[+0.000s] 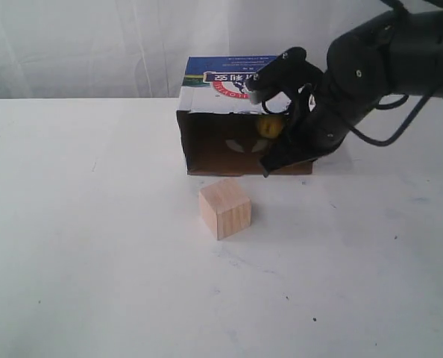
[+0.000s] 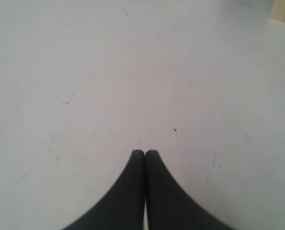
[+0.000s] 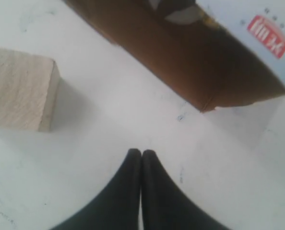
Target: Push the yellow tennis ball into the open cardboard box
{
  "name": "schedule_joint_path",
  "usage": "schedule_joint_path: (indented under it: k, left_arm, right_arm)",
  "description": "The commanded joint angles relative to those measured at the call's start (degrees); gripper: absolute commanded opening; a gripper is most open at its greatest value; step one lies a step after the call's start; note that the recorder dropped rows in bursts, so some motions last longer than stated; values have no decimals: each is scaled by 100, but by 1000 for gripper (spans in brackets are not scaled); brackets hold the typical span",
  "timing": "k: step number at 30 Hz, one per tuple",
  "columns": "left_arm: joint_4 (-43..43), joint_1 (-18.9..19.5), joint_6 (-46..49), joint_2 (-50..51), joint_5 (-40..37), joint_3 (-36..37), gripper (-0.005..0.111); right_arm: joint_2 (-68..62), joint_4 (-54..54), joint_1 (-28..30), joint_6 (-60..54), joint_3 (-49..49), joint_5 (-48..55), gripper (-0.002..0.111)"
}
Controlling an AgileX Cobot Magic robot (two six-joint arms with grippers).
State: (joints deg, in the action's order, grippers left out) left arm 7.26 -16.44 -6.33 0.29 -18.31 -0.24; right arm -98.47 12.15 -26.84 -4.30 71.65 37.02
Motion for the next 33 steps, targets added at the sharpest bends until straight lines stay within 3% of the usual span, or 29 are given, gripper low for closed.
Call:
schedule_joint_path:
  k: [1, 12, 23, 33]
  left_arm:
    - [13, -29, 13, -29, -100, 24, 0]
    - [13, -29, 13, -29, -100, 24, 0]
    - [13, -29, 13, -29, -100, 24, 0]
    - [13, -29, 13, -29, -100, 24, 0]
  right_arm:
    - [352, -90, 1, 327, -645, -561, 0]
    - [2024, -504, 191, 599, -2499, -1741, 0]
    - [3377, -1029, 407, 599, -4458, -4521, 0]
    - [5409, -1029, 407, 599, -5685, -4616, 0]
